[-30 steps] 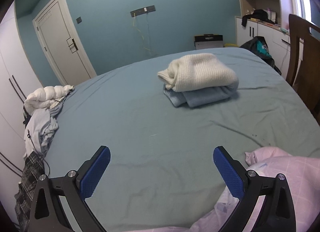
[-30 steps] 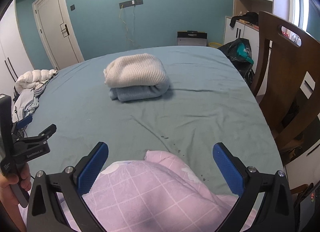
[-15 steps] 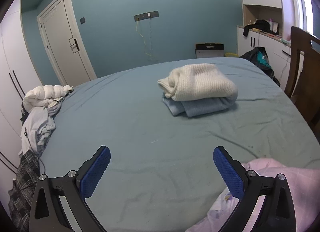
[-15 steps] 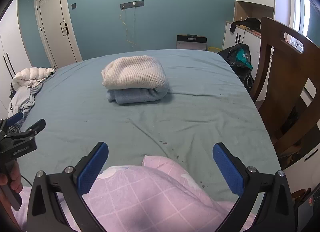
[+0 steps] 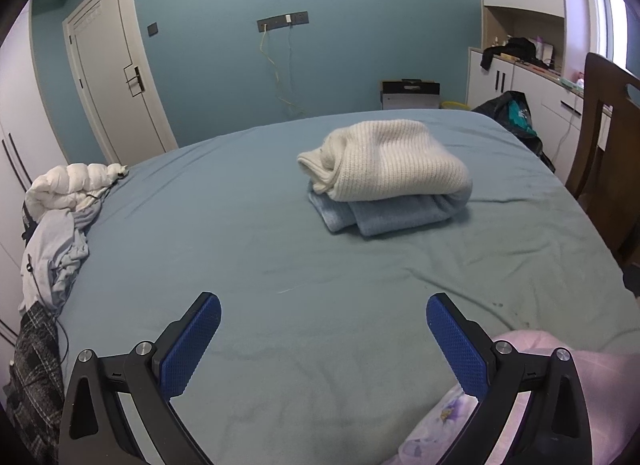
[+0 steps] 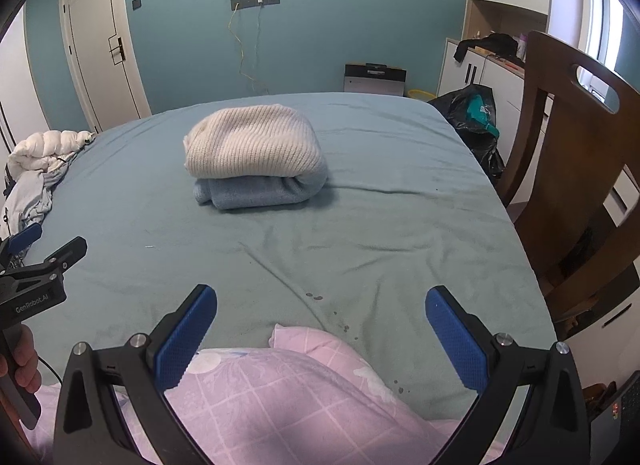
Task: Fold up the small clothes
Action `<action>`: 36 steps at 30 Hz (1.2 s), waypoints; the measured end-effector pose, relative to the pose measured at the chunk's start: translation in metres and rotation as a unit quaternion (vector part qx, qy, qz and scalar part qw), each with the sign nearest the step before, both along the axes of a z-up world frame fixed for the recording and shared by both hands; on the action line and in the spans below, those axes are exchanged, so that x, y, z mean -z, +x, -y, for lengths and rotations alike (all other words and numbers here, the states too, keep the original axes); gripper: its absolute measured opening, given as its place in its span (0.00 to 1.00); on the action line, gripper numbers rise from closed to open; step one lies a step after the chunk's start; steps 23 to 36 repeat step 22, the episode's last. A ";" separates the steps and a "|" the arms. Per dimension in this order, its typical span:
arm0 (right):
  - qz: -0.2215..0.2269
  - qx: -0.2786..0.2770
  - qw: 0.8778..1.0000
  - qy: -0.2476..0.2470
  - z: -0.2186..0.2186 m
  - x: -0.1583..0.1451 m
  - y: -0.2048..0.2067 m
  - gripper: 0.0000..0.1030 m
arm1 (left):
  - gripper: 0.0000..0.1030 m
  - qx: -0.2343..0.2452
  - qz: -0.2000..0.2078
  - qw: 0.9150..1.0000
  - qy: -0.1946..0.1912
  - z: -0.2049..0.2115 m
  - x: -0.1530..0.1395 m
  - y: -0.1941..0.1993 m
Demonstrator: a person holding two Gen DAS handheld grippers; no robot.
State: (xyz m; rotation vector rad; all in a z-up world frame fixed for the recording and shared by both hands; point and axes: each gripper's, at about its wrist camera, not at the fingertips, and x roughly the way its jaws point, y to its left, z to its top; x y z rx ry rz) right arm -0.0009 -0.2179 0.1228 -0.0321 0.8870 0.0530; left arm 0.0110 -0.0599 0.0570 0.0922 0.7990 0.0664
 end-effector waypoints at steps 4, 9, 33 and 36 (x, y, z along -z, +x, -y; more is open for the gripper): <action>-0.003 -0.004 1.000 -0.003 -0.003 0.004 0.005 0.99 | 1.00 0.000 -0.003 1.000 -0.001 -0.003 0.007 0.007; -0.007 -0.009 1.000 -0.007 -0.004 0.009 0.010 0.99 | 1.00 0.000 -0.011 1.000 -0.003 -0.008 0.018 0.015; -0.018 -0.005 1.000 -0.014 -0.003 0.019 0.024 0.99 | 1.00 -0.005 -0.016 1.000 -0.024 -0.015 0.029 0.028; -0.018 -0.005 1.000 -0.014 -0.003 0.019 0.024 0.99 | 1.00 -0.005 -0.016 1.000 -0.024 -0.015 0.029 0.028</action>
